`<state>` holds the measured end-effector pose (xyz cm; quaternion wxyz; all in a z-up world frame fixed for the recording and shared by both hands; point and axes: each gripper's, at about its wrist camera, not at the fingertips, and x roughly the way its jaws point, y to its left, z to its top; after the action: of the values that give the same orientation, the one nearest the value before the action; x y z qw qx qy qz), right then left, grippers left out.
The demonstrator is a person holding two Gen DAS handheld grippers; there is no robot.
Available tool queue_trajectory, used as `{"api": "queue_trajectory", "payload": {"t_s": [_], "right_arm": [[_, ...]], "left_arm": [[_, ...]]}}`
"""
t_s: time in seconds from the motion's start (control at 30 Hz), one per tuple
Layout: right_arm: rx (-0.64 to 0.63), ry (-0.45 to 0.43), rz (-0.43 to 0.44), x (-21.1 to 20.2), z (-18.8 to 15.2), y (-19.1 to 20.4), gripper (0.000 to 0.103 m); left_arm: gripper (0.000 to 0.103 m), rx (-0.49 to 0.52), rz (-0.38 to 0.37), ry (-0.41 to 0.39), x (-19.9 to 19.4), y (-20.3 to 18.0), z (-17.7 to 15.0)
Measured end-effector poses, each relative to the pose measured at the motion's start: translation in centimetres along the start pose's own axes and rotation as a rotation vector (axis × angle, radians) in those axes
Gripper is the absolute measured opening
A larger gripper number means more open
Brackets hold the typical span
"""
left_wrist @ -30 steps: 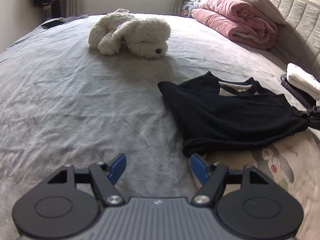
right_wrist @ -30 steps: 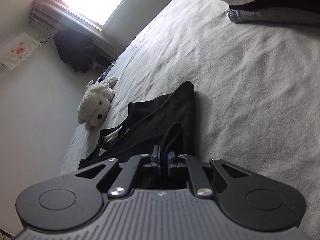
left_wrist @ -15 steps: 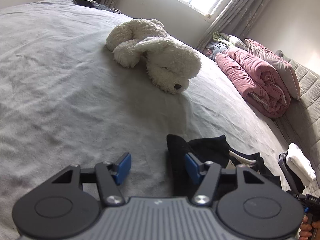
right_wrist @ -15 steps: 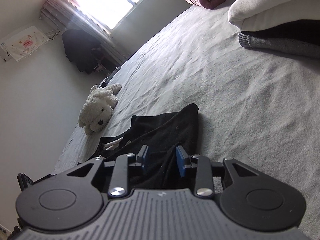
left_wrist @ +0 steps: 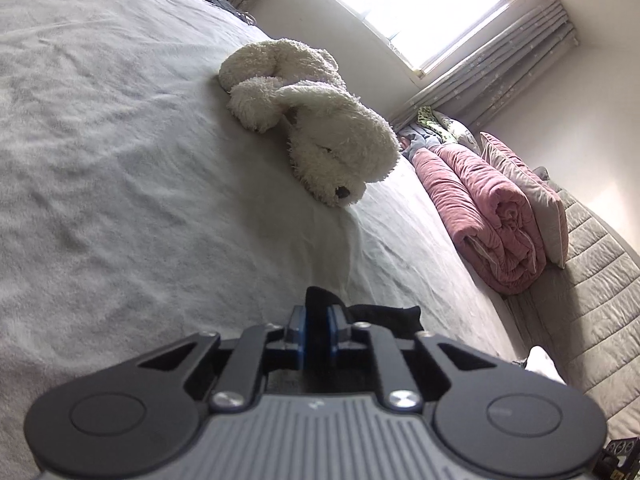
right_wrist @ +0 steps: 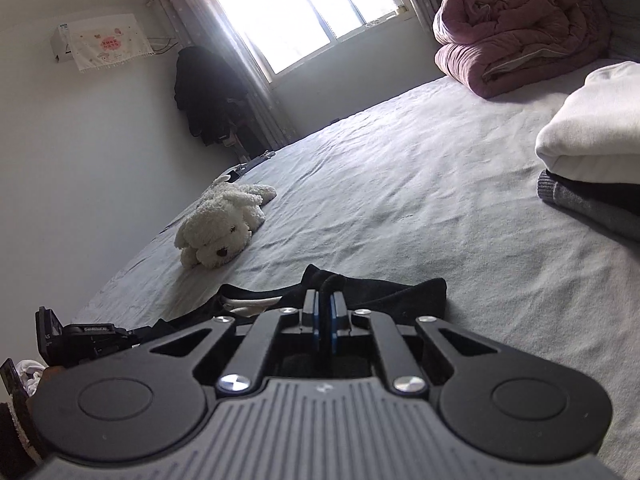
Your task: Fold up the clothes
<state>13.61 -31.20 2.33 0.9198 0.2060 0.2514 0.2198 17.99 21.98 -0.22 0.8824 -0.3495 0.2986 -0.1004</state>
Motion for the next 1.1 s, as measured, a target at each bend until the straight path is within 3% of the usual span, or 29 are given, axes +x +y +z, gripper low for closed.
{"api": "queue_trajectory", "payload": {"t_s": [0.03,0.13,0.23,0.4,0.67,0.77,0.9,1.03,1.1], "right_arm": [[0.003,0.011,-0.006,0.3,-0.1,-0.1,0.008],[0.015,0.045,-0.033,1.1,-0.7,-0.6,0.008],[0.02,0.075,-0.074,1.4,-1.4,-1.2,0.008],[-0.012,0.084,-0.1,1.2,-1.9,-1.3,0.008],[-0.039,-0.055,-0.065,-0.3,-0.5,-0.6,0.007],[-0.021,-0.081,-0.076,0.0,-0.2,-1.1,0.007],[-0.008,0.002,-0.168,2.1,-1.2,-2.1,0.008],[-0.006,0.048,-0.212,3.1,-1.7,-2.3,0.016],[-0.019,0.029,-0.227,2.5,-1.3,-1.7,0.027]], "left_arm": [[0.037,-0.001,0.0,-0.002,0.1,-0.1,-0.1],[0.037,0.043,0.02,0.004,0.8,-0.7,-0.7],[0.006,0.089,0.032,0.004,1.2,-1.5,-1.4],[0.005,0.164,0.062,-0.071,0.6,-2.5,-2.0],[0.005,0.174,0.039,-0.176,-0.5,-2.4,-2.4],[0.005,0.175,0.062,-0.163,-0.2,-2.2,-2.5],[0.008,0.172,0.105,-0.115,0.6,-2.0,-2.5],[0.028,0.225,0.157,-0.127,0.1,-2.8,-2.4],[0.034,0.291,0.192,-0.127,-0.3,-3.8,-2.4]]}}
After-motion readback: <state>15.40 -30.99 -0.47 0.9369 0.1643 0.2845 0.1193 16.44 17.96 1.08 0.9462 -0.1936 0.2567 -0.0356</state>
